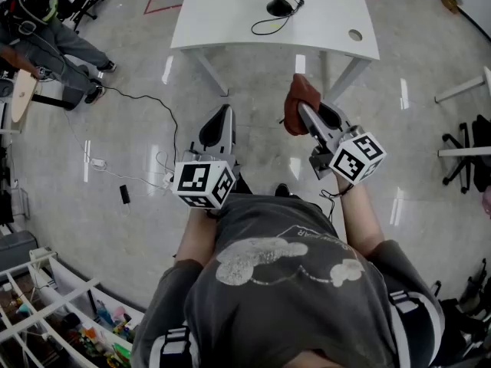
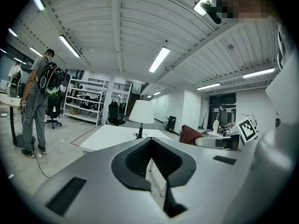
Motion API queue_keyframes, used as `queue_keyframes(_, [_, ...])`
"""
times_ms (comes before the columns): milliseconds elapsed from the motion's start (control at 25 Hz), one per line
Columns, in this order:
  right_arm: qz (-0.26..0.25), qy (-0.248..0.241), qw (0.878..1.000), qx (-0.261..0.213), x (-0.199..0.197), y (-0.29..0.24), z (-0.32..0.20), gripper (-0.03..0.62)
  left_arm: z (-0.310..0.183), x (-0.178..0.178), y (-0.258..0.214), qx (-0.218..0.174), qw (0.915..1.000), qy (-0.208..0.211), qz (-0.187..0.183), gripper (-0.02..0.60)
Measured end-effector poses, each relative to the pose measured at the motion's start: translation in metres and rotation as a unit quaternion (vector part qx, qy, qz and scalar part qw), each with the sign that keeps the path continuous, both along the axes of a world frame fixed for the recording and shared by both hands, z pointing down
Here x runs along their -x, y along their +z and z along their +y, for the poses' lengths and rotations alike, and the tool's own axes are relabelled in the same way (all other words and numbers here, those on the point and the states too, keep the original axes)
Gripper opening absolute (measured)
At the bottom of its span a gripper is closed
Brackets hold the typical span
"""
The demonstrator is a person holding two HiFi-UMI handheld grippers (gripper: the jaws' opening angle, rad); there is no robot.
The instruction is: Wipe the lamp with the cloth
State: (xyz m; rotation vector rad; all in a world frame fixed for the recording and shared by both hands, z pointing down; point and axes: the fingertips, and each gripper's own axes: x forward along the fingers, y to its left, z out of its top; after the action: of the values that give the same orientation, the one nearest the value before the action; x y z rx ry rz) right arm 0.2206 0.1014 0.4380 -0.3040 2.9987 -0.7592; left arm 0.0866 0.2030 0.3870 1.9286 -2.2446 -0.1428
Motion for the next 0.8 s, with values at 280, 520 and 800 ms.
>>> queue_keyframes(280, [0.011, 0.034, 0.999, -0.007, 0.079, -0.004, -0.035, 0.086, -0.031, 0.098, -0.004, -0.019, 0.9998, 0.009, -0.002, 0.006])
queue_keyframes(520, [0.026, 0.073, 0.997, -0.015, 0.182, -0.015, -0.071, 0.086, -0.072, 0.213, -0.019, -0.032, 0.9985, 0.043, -0.012, 0.006])
queue_keyframes(800, [0.023, 0.154, 0.988, -0.002, 0.291, -0.040, -0.103, 0.086, -0.121, 0.334, -0.033, -0.019, 0.9925, 0.121, -0.002, 0.006])
